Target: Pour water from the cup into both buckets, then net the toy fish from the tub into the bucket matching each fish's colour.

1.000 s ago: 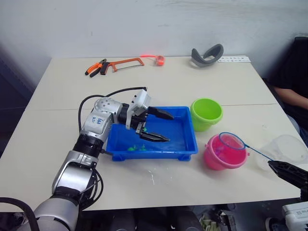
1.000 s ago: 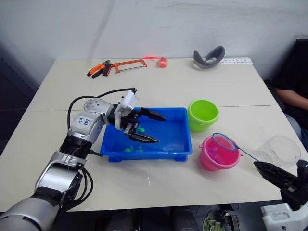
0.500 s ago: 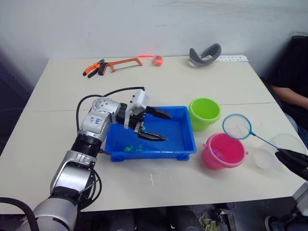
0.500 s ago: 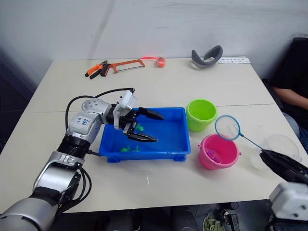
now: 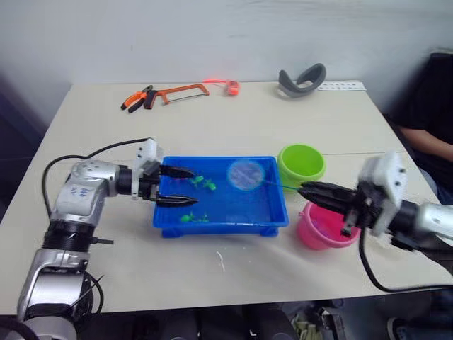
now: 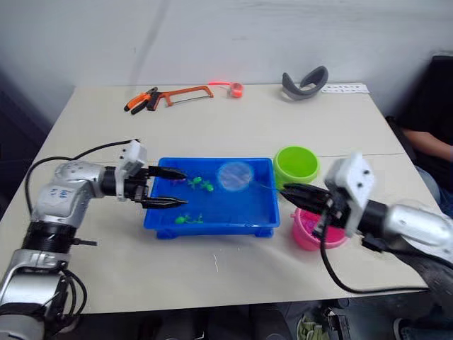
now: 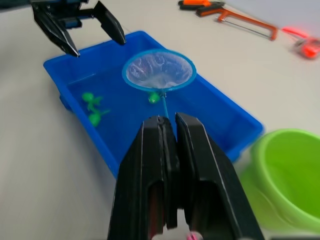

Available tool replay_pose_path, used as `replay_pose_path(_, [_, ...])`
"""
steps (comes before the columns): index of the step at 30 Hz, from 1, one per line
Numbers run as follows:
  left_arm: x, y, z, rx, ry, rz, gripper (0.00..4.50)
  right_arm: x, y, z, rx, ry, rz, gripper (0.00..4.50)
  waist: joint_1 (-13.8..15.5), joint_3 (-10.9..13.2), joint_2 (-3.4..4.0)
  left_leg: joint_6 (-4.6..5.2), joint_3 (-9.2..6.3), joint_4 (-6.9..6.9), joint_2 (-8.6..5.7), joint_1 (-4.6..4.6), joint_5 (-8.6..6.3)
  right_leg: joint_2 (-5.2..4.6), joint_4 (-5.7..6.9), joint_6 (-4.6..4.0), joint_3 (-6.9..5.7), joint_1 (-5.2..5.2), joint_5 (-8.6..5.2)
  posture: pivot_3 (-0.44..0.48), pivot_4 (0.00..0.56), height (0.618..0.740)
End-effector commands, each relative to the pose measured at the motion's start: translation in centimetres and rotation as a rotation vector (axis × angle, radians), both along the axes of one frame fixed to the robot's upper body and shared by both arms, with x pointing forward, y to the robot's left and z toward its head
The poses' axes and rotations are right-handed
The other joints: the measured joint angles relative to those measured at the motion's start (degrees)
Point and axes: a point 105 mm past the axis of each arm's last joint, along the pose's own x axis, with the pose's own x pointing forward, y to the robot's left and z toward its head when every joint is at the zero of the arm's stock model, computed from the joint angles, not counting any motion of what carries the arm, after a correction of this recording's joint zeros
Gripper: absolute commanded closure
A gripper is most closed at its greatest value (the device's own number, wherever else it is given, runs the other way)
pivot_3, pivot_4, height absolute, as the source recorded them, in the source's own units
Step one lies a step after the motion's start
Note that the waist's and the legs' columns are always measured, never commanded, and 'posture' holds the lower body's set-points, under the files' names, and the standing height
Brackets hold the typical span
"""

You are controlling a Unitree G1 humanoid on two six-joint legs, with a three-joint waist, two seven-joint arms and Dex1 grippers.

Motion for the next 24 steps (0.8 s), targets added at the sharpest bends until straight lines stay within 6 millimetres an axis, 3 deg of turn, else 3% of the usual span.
replay_pose_path(1, [-1.1,2.1,1.6,0.013,-0.063,0.109,0.05,1.1,2.6,-2.4,-0.039,0.132,0.077,4.5,0.1,0.01,0.02,0.0,0.01,-0.02,0.03,-0.02,0.0,-0.05,0.01,-0.02,-0.01,-0.04,-0.01,0.0,0.15,0.74])
replay_pose_path(5, [-2.1,4.3,1.6,0.037,-0.075,0.234,0.05,2.9,5.1,-3.2,-0.052,0.156,0.117,4.5,0.78,0.0,0.0,0.0,-0.05,-0.01,0.01,-0.38,-0.02,-0.16,0.03,-0.07,-0.17,-0.39,-0.04,0.0,0.15,0.74])
replay_pose_path(9, [-2.9,5.1,1.5,0.042,-0.078,0.302,0.05,4.5,6.6,-3.9,-0.076,0.16,0.134,4.5,0.83,-0.02,-0.04,0.1,0.07,0.15,-0.18,-0.88,0.02,-0.47,0.33,-0.03,-0.31,-0.93,-0.02,0.0,0.15,0.74])
replay_pose_path(17, [-2.9,5.8,2.0,0.036,-0.102,0.367,0.05,7.5,8.5,-4.5,-0.111,0.103,0.117,4.5,0.41,-0.03,-0.05,0.11,0.17,0.1,-0.21,-0.86,0.05,-0.48,0.44,-0.03,-0.66,-1.02,-0.02,0.0,0.15,0.74])
replay_pose_path(24, [-2.7,5.7,2.3,0.032,-0.115,0.372,0.05,8.6,9.6,-4.8,-0.112,0.078,0.116,4.5,-0.07,-0.03,-0.05,0.09,0.23,0.02,-0.2,-0.87,0.05,-0.48,0.45,-0.03,-0.64,-1.08,-0.02,0.0,0.15,0.74])
